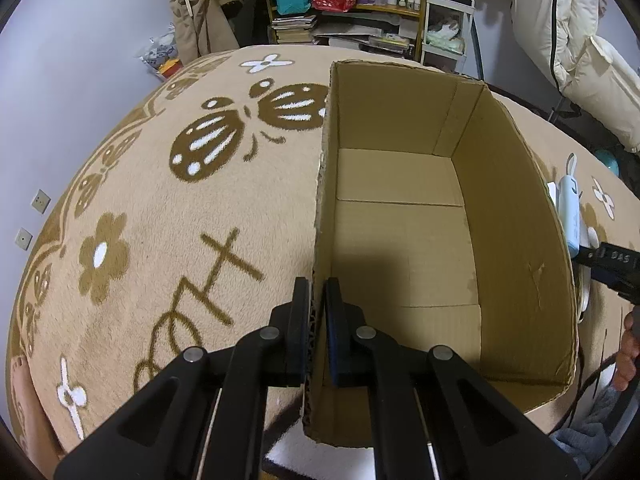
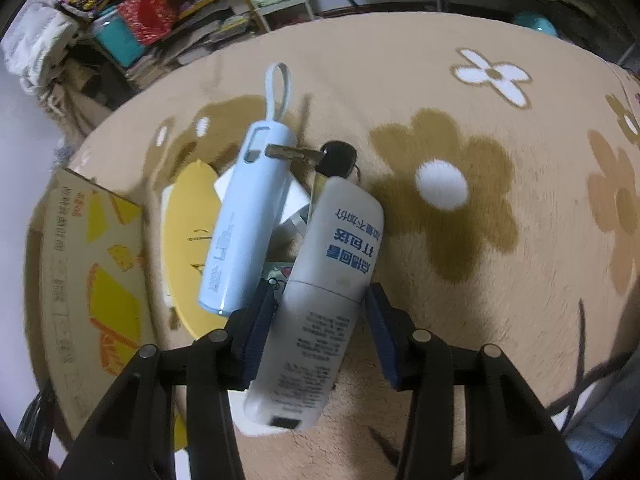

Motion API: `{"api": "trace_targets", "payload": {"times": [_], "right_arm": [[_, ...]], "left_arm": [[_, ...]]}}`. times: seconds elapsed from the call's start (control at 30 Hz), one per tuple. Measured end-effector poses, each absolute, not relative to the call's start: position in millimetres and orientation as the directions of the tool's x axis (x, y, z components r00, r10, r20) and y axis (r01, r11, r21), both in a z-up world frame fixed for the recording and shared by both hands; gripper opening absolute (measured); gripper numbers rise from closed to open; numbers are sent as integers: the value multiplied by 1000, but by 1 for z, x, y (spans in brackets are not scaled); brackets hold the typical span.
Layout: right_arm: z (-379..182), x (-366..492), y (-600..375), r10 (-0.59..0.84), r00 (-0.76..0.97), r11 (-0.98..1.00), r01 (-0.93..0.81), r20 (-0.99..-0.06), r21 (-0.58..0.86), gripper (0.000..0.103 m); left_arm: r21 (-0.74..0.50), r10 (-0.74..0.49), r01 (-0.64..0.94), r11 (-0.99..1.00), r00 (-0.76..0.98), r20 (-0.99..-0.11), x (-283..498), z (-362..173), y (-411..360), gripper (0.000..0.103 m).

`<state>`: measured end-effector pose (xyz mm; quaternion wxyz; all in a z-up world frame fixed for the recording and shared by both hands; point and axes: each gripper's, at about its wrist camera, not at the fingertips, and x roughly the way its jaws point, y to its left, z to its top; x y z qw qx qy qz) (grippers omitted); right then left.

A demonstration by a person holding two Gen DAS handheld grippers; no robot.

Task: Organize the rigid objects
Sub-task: 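Lift the white remote with the right tool and carry it over the box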

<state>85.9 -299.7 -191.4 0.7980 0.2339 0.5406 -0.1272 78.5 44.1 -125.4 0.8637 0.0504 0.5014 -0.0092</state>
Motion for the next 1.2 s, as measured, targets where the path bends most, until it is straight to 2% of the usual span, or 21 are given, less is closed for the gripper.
{"api": "trace_targets", "payload": {"times": [0.2, 0.43, 1.2], "right_arm": [[-196, 87, -310, 115, 386, 806, 502, -915, 314, 52], [-194, 85, -315, 118, 362, 829, 476, -925, 292, 42], [-159, 62, -332, 157, 504, 781, 463, -849, 419, 42]], "left_arm": [[83, 36, 71, 994, 506, -862, 77, -125, 44, 7], [74, 32, 63, 995, 509, -860, 78, -124, 44, 7], [22, 7, 25, 999, 504, -864, 78, -123, 52, 7]]}}
